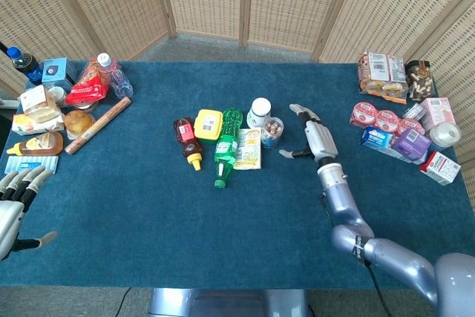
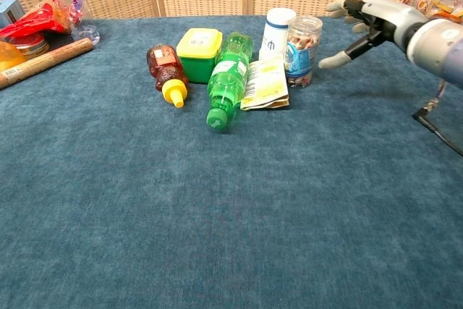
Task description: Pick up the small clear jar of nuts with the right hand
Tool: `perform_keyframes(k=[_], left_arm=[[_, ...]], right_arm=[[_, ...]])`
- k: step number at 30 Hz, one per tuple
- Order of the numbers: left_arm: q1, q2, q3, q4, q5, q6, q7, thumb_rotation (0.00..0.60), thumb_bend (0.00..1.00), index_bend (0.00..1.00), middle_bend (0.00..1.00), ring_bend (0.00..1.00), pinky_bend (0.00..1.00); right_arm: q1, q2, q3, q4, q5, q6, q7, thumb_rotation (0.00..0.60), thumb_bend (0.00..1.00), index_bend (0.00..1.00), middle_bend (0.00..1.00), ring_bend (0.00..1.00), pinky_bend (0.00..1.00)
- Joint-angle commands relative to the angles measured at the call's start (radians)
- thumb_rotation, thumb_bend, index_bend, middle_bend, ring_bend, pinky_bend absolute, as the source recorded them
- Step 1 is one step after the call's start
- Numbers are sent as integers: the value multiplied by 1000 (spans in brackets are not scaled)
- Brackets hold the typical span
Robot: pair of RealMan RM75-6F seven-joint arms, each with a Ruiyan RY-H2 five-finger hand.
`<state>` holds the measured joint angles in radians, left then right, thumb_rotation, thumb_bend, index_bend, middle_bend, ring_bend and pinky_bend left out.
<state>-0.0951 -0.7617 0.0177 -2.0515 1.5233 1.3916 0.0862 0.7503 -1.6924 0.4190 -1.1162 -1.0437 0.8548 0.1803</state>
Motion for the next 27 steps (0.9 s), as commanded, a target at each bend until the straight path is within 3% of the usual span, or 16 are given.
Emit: perform_keyframes(k=[1, 13, 19, 23, 27], left_arm=[[0, 0, 0, 0, -1, 1, 1, 600, 1, 0, 0, 0, 0], [1, 1, 0, 1, 0, 4, 3, 600, 1, 0, 0, 0, 0], [1, 0, -1, 1, -3, 6, 4, 600, 1, 0, 0, 0, 0], [1, -1, 0, 2, -3, 5, 6, 600, 1, 0, 0, 0, 0], [2, 0, -1, 1, -3, 8, 4, 600, 1, 0, 0, 0, 0]], right_arm=[[20, -21, 16, 13, 27, 6, -24, 600, 0, 0, 10, 0, 0], [50, -62, 35, 18, 89, 36, -84, 600, 0, 0, 46, 0, 0], [52, -94, 39, 34, 92, 68, -78, 600, 0, 58, 238, 25, 76], [57, -125, 40, 54, 76, 100, -67, 600, 0, 174, 436, 166, 226], [59, -153, 47, 75, 67, 134, -59, 600, 0, 326, 573, 280, 298]])
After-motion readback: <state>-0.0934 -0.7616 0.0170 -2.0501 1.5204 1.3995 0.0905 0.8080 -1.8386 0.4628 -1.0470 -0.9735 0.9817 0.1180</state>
